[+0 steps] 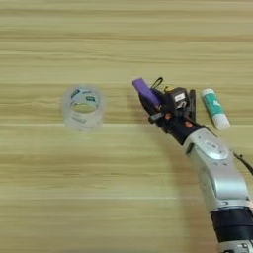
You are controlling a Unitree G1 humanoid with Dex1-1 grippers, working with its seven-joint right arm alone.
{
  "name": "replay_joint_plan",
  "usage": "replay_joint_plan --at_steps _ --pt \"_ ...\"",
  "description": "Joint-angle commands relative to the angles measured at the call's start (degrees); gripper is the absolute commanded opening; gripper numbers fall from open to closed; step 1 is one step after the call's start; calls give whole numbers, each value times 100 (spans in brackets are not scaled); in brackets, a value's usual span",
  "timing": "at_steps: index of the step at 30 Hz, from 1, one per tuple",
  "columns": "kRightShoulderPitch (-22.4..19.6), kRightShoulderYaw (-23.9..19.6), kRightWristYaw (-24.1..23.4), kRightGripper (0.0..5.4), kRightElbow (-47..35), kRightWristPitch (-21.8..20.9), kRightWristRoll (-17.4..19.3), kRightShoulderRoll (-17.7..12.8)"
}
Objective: Move the objects on the table
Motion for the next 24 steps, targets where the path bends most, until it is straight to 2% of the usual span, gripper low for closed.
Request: replay_joint_plan --at_steps 1,9,14,21,24 --pt "-320 -560 -197 142 -327 -49 200 -379" --pt "-586 -1363 -336 142 644 -248 379 -864" --pt "-814 -1722 -562 142 1489 -454 274 -1209" --pt "-1094 -1908 -662 142 2636 -869 209 -1573" --pt "-1165 -1928 -676 142 2903 -995 228 -1611"
